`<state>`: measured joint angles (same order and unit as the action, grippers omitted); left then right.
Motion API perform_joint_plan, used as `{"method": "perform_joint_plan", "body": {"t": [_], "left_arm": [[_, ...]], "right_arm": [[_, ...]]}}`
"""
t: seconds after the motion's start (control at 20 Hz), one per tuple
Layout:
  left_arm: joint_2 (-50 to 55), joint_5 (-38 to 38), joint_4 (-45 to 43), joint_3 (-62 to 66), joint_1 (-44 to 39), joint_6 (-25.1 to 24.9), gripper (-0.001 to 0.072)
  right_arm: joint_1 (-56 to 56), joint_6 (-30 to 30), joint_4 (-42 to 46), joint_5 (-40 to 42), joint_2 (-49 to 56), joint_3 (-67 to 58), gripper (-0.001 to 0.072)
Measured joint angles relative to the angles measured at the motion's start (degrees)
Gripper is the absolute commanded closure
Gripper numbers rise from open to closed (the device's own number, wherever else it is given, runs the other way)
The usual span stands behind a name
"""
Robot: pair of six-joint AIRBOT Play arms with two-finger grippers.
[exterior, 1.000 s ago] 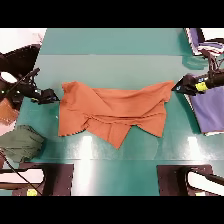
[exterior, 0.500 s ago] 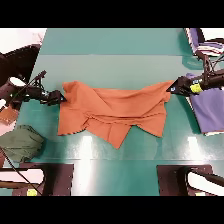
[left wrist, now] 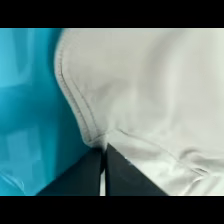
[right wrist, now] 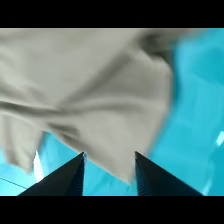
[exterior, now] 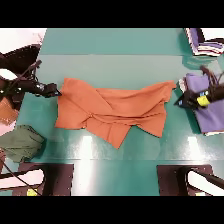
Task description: Fold the shirts.
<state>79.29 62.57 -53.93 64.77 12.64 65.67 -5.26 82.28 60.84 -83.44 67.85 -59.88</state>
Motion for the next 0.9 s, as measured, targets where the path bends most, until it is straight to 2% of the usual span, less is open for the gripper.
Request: {"method": "perform_joint_plan", "body": {"t": [0.1, 0.2, 0.35, 0.65, 0.7, 0.75, 0.8, 0.9], "left_arm": [[-2.3, 0.0, 0.0, 0.3, 0.0, 0.0, 0.0681], [-3.6, 0.2, 0.0, 0.5, 0.0, 0.0, 0.0681], [-4.5, 0.3, 0.1, 0.6, 0.0, 0.0, 0.0681], [-5.0, 0.4, 0.2, 0.6, 0.0, 0.2, 0.0681], [-5.0, 0.5, 0.2, 0.6, 0.0, 0.3, 0.0681], [-5.0, 0.5, 0.2, 0.6, 0.0, 0.3, 0.0681], [-5.0, 0.5, 0.2, 0.6, 0.0, 0.3, 0.0681], [-5.1, 1.1, 0.2, 0.6, 0.0, 0.4, 0.0682]], "right_arm": [[-2.0, 0.3, 0.8, 0.9, -2.6, 8.2, 0.0235], [-3.2, 0.8, 0.5, 2.6, -4.7, 16.6, 0.0267], [-4.0, 0.9, -3.6, 7.9, -6.7, 27.0, 0.0273], [-0.5, -0.4, -12.6, 14.2, -4.4, 34.4, 0.0286], [0.9, -0.5, -13.9, 15.3, -3.8, 34.8, 0.0379], [2.5, -0.6, -14.3, 16.6, -3.2, 35.1, 0.0532], [4.0, -0.7, -14.4, 18.0, -2.8, 35.3, 0.0617], [6.5, -0.9, -14.5, 20.2, -3.2, 35.5, 0.0697]]}}
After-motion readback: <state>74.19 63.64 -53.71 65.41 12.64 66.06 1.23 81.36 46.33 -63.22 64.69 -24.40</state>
